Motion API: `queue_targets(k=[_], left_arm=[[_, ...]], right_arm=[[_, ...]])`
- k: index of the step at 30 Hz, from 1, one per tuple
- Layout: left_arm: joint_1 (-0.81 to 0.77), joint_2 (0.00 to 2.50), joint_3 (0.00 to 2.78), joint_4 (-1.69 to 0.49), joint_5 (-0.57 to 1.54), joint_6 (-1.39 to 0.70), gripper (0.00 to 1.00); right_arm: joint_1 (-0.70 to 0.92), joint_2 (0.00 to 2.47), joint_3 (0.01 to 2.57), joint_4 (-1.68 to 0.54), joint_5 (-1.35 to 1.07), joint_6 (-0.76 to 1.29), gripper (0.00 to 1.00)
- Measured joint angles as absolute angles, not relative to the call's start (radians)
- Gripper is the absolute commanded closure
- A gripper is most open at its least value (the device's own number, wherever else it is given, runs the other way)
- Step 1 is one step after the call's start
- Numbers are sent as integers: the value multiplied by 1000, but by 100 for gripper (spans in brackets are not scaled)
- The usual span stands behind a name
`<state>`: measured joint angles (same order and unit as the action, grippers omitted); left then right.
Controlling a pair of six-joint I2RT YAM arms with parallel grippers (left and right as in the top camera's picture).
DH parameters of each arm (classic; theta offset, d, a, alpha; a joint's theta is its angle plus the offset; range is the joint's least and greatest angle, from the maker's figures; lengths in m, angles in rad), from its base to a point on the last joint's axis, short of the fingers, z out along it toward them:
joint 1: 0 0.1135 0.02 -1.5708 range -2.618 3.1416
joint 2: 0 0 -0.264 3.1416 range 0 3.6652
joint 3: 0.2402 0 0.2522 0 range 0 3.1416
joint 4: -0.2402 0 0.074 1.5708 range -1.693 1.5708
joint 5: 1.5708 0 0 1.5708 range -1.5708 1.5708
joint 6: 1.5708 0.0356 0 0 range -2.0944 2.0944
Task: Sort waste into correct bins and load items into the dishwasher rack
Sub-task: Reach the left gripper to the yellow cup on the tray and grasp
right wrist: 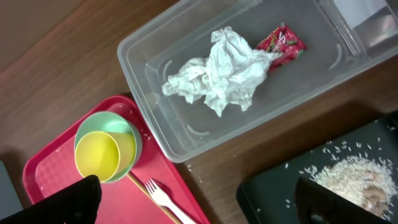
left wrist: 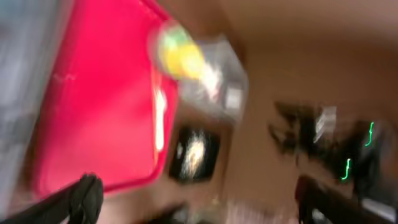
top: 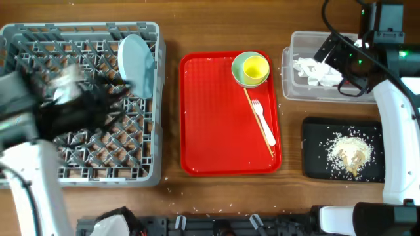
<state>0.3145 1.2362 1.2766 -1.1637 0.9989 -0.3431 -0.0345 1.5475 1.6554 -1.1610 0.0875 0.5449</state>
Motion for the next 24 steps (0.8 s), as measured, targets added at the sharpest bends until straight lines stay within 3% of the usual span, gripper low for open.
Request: queue_targets(k=[1,3,6,9,15,22,24], left_arm=[[170,1236,1277,-1091,979,-382,0],[-347,1266,1347,-876,701,-518,1],[-561,1495,1623,-947,368,-539,1],[-583,1830,1888,-1097,201,-421,0],[-662,2085,1948,-855,-88,-84,1],[-733,2216,1958,-695,-113,127,29],[-740,2255,1958,-695,-88,138,32]], right_arm=[[-35,1548,1654,-1163,88,545,0],[-35,1548,1654,-1165,87,545,1],[-35,1548,1654,-1165,87,545,0],[-35,1549,1653,-1167,87,545,0],[-35,1549,1653,-1165,87,545,0],[-35,1549,1653,-1166,87,545,0],[-35,1549,1653,-1166,87,545,0]])
